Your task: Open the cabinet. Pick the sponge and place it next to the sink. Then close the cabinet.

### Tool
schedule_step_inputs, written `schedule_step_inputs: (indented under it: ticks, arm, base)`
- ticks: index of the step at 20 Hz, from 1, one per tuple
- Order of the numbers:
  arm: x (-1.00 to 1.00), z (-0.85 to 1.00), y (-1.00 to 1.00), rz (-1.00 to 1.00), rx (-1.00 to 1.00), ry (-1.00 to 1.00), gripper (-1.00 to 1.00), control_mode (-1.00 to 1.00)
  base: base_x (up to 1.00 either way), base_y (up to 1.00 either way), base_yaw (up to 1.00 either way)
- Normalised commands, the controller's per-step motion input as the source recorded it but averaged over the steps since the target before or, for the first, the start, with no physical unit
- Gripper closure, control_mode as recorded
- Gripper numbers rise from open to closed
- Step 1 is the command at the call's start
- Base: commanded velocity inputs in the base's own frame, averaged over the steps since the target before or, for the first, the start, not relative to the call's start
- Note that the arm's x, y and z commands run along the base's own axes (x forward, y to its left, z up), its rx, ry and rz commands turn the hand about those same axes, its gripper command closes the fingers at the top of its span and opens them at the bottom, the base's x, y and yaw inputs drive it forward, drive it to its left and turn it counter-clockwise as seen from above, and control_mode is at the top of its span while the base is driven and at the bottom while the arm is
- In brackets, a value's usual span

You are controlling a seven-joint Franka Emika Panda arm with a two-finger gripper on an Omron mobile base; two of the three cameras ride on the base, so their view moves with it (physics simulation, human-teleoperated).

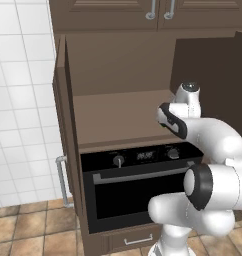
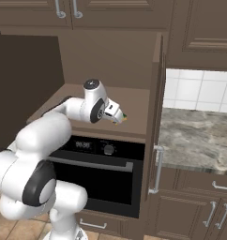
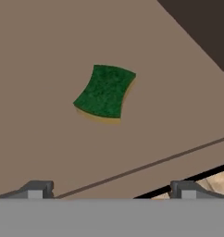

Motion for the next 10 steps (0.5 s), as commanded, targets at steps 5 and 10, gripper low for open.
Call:
schedule_step_inputs:
  ticks: [5,10]
  arm:
    - [0.2,-0.05,0.0,-0.03,0.0,0.0,-1.0,-1.0]
    - [0.29,0.0,0.0,-0.05,0.0,0.0,-1.0,-1.0]
  base:
    - [0.0,0.0,0.0]
    - [0.0,0.0,0.0]
